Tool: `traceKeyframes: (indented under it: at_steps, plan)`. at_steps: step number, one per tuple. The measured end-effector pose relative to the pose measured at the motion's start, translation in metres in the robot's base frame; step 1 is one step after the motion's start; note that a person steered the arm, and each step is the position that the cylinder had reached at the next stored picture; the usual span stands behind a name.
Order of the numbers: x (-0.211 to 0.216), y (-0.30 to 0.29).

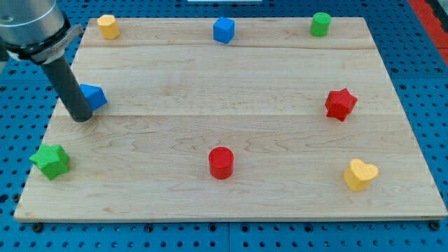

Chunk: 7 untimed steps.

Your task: Place the green star at the bottom left of the board

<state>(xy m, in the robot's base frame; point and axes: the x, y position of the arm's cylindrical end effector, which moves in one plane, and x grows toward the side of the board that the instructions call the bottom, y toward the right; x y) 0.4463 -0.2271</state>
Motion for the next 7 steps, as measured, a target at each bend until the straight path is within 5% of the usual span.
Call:
traceKeyframes:
  at_steps: [2, 4, 7]
  plan:
    - [-0.014, 0.039]
    - [-0.039, 0.007]
    - [-0.008, 0.161]
